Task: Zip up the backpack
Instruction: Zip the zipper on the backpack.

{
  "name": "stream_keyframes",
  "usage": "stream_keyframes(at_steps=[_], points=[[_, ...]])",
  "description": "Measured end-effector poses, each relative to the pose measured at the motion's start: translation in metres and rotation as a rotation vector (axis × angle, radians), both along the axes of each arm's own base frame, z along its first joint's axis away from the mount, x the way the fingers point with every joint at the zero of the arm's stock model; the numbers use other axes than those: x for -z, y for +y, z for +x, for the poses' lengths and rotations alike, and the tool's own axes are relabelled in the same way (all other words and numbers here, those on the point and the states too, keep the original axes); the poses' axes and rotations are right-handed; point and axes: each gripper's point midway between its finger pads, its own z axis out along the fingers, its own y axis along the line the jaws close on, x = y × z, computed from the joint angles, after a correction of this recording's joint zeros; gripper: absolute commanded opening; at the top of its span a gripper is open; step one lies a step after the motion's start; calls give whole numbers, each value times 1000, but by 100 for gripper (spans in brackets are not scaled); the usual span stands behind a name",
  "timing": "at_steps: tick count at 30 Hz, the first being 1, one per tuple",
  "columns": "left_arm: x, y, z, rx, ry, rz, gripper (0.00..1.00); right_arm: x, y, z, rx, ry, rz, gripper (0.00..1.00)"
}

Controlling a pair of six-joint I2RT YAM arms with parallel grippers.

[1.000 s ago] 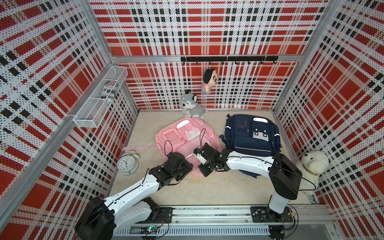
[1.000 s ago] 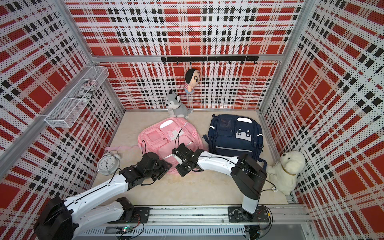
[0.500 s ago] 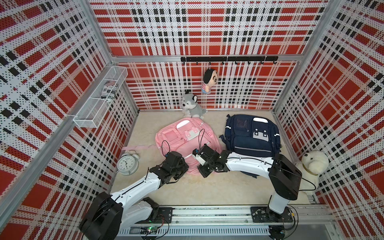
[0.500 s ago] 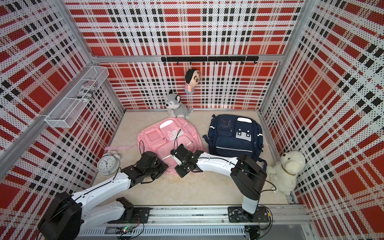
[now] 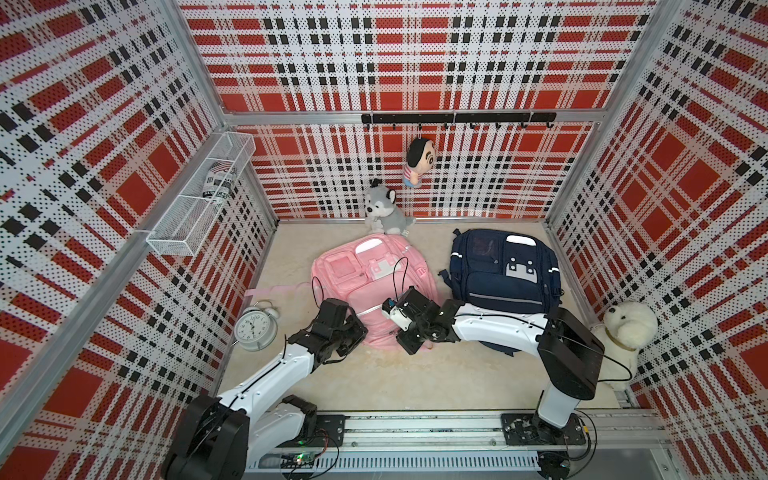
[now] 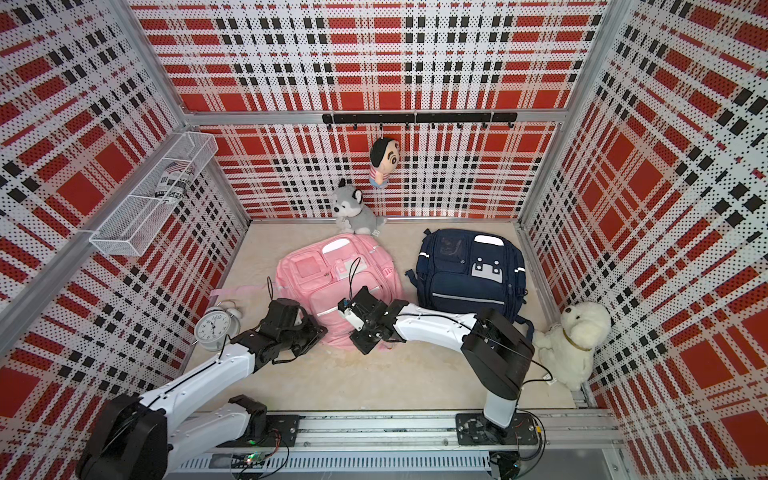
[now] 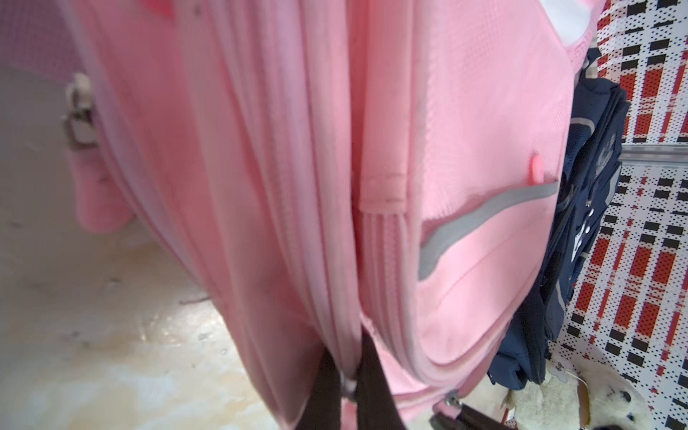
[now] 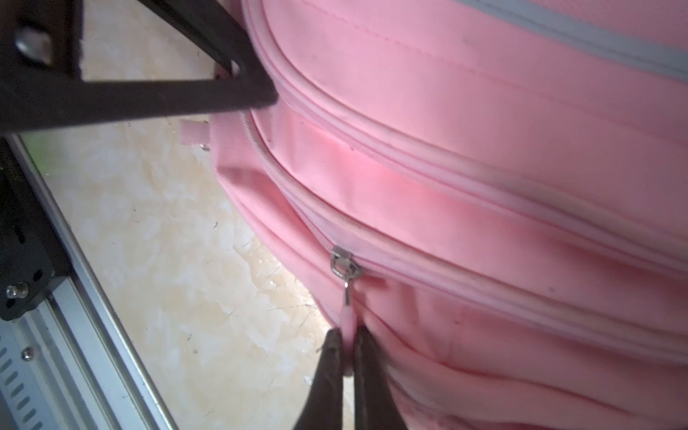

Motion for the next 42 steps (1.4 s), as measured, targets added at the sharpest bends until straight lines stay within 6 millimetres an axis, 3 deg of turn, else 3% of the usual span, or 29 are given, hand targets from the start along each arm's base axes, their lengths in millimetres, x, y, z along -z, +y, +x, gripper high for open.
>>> stream_keyframes(at_steps=[6,9,14,21,27,34,36,38,42], points=[[-1,26,-2,-30,-2,56,0,1,-38,28,52,-15,-35,0],[-3,37,-3,-51,-8,72,0,2,-44,31,44,-20,-47,0],[-5,39,-3,-50,-17,80,0,2,-50,32,41,-23,-45,0],[-6,40,-6,-47,-20,90,0,2,-82,48,119,-19,-34,0],[-12,48,-6,-76,-46,119,0,1,-80,31,124,24,20,0],[-15,65,-5,-121,-29,214,0,-10,-63,3,113,39,91,0],[-15,69,-2,-130,-23,242,10,-14,-57,1,118,40,107,0],[-15,72,-1,-138,-21,259,33,-16,-52,-1,124,45,118,0],[-25,84,1,-195,-50,297,43,-17,-49,-3,152,61,124,0]])
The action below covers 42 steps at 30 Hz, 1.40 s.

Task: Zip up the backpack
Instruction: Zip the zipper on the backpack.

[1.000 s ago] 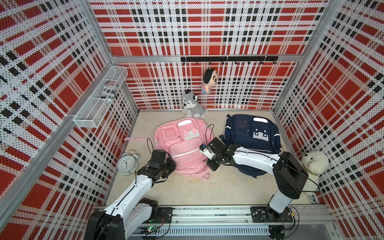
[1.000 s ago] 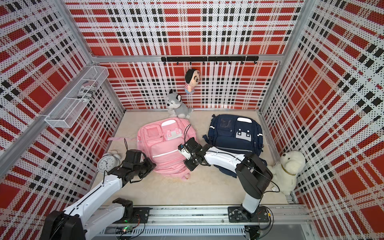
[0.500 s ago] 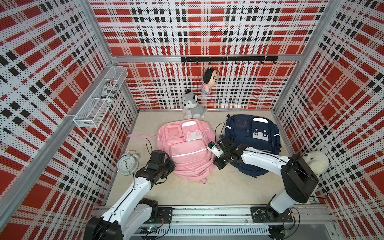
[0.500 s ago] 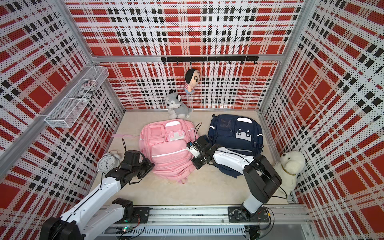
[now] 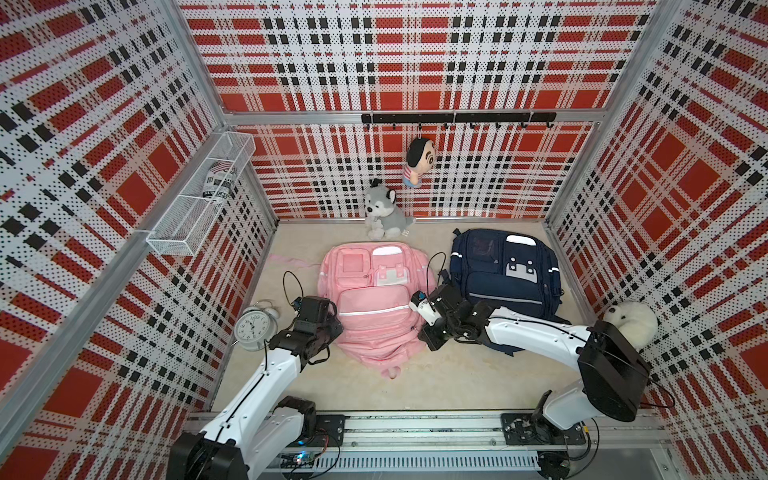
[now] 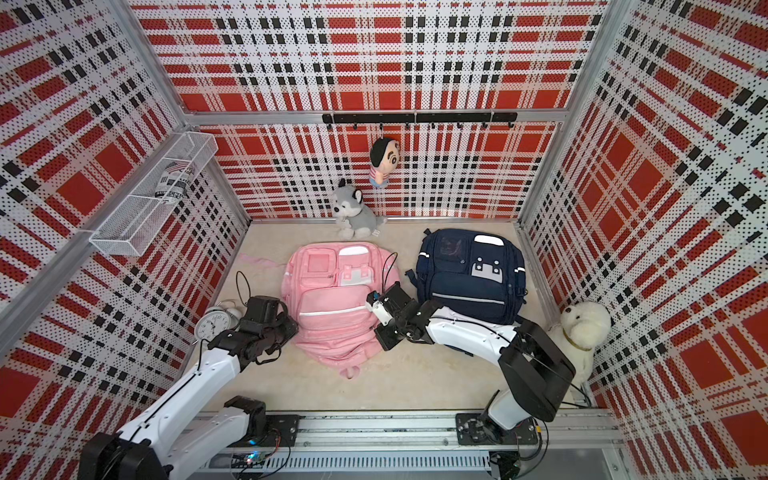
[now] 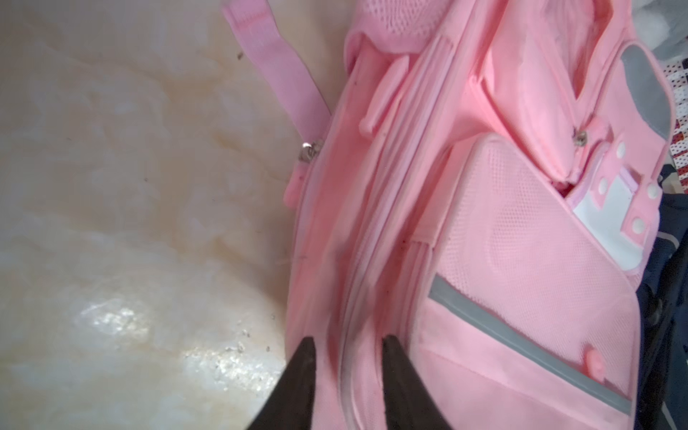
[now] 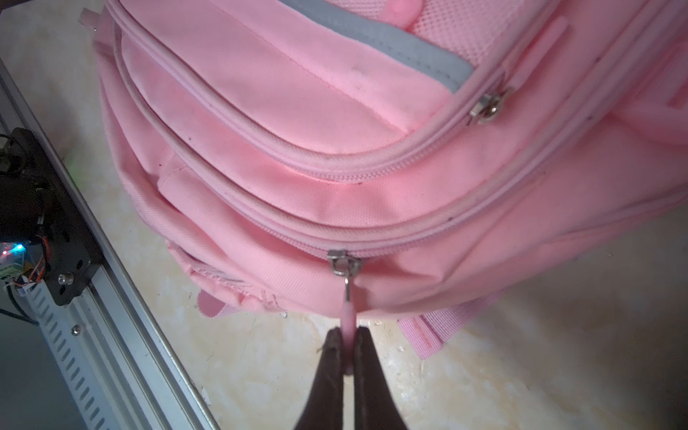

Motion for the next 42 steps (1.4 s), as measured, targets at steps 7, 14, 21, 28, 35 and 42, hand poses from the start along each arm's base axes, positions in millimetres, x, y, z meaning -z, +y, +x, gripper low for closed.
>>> stream_keyframes(at_steps=[7,14,21,28,35,42], points=[[-32,-49,-8,126,-69,-73,48,0,3,-3,27,20,8,0],[-24,-121,-37,264,0,-173,53,2,7,-5,45,11,-3,0],[-17,-153,-48,269,27,-232,57,3,7,-3,62,-3,-12,0],[-21,-160,-49,206,1,-291,60,6,8,-1,70,-13,-11,0],[-8,-156,-45,132,-9,-332,63,6,9,-1,68,-14,-3,0],[9,-164,-36,106,8,-336,67,10,8,-3,64,-13,2,0]])
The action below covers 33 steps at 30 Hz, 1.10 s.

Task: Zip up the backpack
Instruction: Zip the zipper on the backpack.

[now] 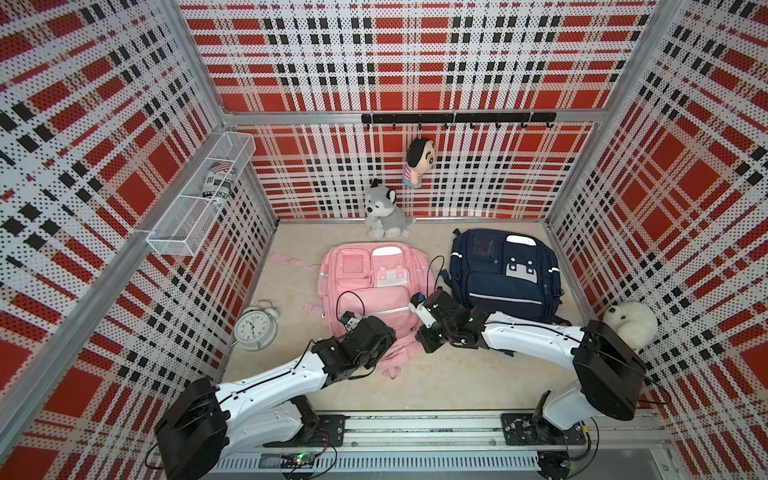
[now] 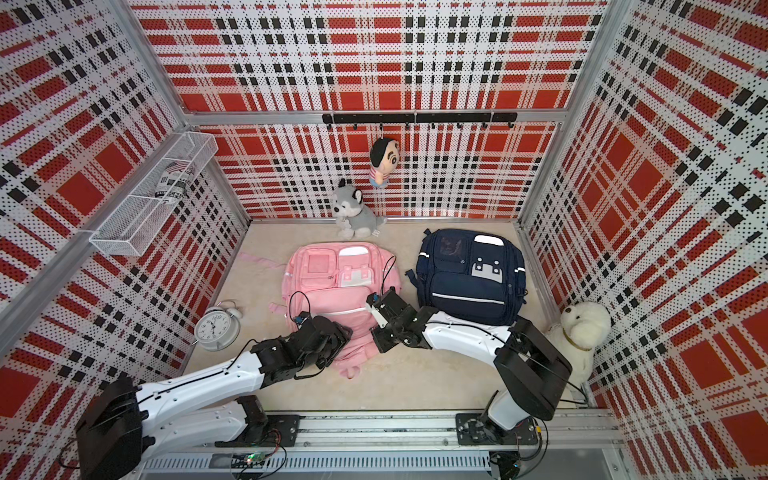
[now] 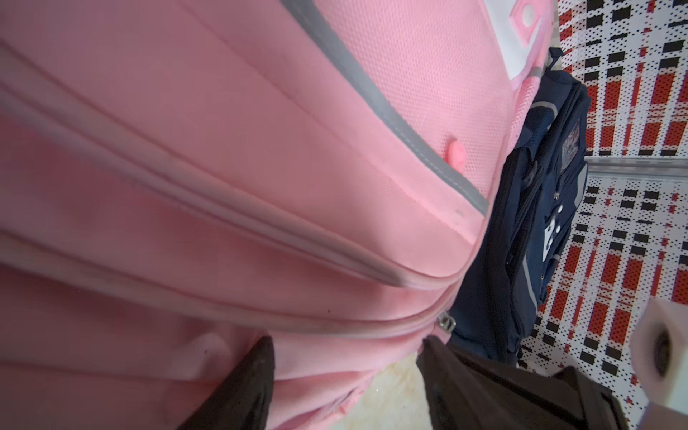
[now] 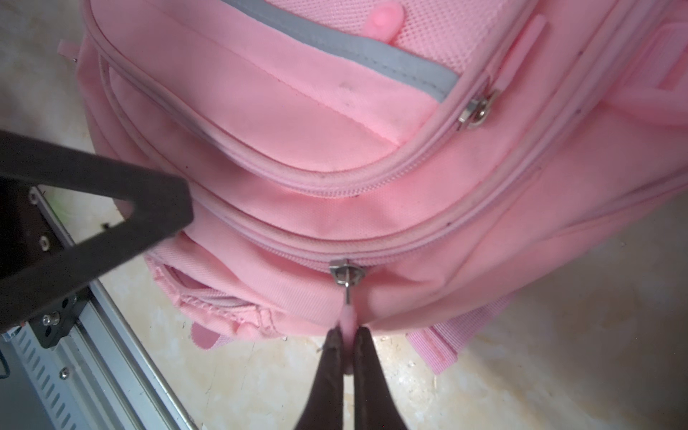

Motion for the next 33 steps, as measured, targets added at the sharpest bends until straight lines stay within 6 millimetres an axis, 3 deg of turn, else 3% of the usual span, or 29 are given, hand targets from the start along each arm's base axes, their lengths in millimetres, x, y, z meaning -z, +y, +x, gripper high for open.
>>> stream_keyframes(at_steps=[3,6,10,12,14,25,33], points=[[12,0,2,-7,9,-4,67,2,0,-1,-4,0,2,0],[21,0,4,-13,19,-9,58,4,0,-4,-9,1,-1,0],[29,4,7,-21,27,-4,32,4,1,-6,-17,-2,-5,0],[31,7,9,-30,28,-9,9,4,1,-7,-22,-6,-7,0],[31,10,11,-43,26,-14,2,4,2,-10,-34,-7,-9,0],[16,28,6,-43,-5,-17,0,-2,-5,-12,-68,-63,-38,0],[10,34,2,-30,-18,-24,0,4,-32,16,-10,-87,-80,0]])
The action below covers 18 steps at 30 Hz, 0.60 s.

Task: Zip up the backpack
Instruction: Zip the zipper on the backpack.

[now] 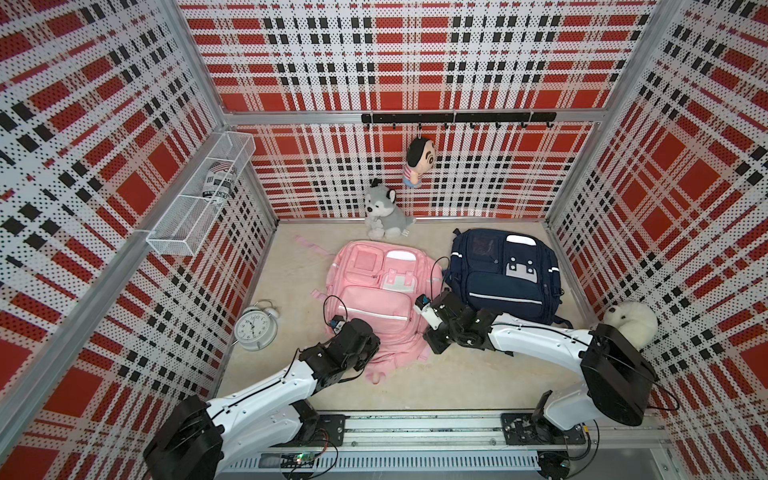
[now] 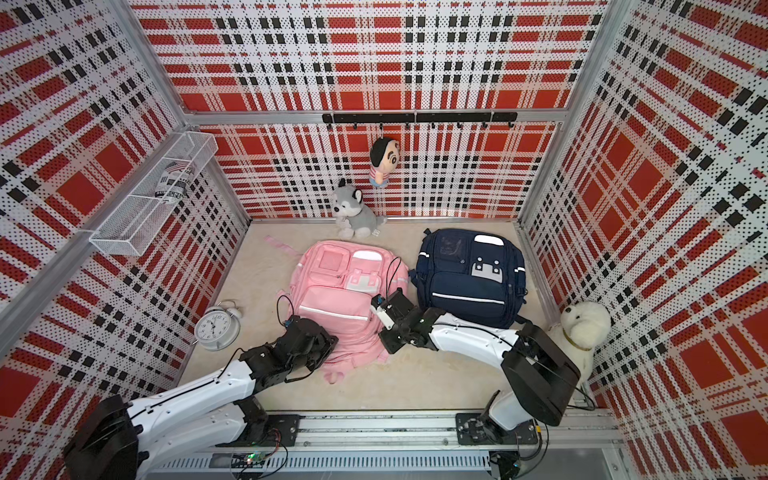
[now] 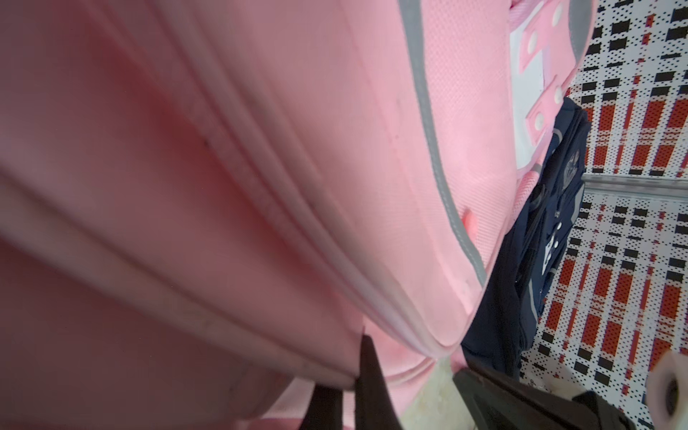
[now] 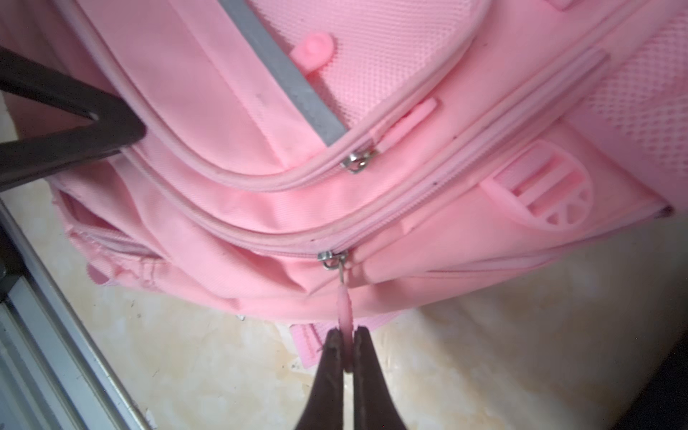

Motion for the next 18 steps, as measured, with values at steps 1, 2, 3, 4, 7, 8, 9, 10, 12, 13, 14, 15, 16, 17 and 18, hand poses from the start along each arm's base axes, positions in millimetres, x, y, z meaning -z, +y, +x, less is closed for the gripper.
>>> stream_keyframes(at_steps=[1,2,3,4,7,8,9,10,12,13,14,15,16,17,18], points=[[-1,0,0,2,-2,-2,0,0,-3,4,6,-4,0,0],[-1,0,-1,5,-4,-5,0,-1,-5,8,12,-8,1,0],[-1,0,-1,7,-5,-8,0,-2,-7,11,13,-12,0,0],[0,0,-2,10,-6,-8,0,-3,-8,16,18,-18,-2,0],[1,1,-2,12,-8,-7,0,-5,-14,36,47,-25,-14,0],[0,1,-2,12,-10,-8,0,-5,-17,44,62,-24,-17,0],[0,1,-2,13,-12,-9,0,-5,-19,52,77,-24,-18,0],[0,1,-2,14,-15,-11,0,-5,-21,60,93,-24,-18,0],[-1,1,-3,15,-18,-15,0,-7,-25,75,119,-27,-16,0],[0,1,-3,15,-19,-16,0,-8,-26,83,133,-32,-13,0],[0,1,-3,15,-21,-17,0,-9,-28,89,143,-36,-12,0],[0,1,-3,15,-21,-18,0,-11,-29,94,153,-39,-9,0],[1,1,-3,16,-22,-18,0,-12,-31,100,163,-42,-8,0],[2,0,-4,18,-23,-19,0,-13,-32,105,171,-44,-6,0],[2,0,-4,18,-25,-19,5,-13,-32,108,174,-43,-3,0]])
